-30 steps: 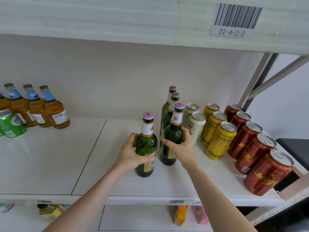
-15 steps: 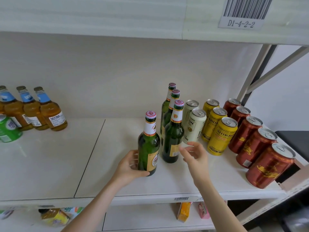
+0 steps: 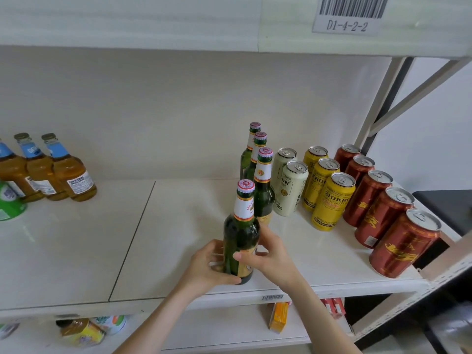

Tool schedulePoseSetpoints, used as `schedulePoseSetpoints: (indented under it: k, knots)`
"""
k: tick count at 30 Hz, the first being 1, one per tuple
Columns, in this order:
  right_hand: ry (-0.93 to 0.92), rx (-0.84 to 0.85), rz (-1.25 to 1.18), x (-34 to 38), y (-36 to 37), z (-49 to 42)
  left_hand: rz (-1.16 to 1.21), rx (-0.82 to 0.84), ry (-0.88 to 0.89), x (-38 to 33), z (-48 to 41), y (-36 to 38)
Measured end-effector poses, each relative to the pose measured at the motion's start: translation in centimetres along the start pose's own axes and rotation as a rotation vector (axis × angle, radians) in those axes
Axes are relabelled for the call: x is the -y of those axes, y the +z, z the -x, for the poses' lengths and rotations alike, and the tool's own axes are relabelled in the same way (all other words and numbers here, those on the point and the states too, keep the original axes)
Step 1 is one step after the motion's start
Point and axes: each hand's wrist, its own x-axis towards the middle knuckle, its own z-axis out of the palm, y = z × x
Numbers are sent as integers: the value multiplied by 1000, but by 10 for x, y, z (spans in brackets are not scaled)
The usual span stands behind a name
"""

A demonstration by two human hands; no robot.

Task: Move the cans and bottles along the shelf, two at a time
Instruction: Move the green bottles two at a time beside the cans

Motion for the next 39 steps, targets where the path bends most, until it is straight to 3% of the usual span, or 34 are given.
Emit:
schedulePoseSetpoints:
  k: [13,39]
  knots:
    - [10,-52,49,0,-48,17,-43,49,41,-5,-10,48]
    - [95,-152,4,-9,-44,-8,-44,-43,45,4,-36,45]
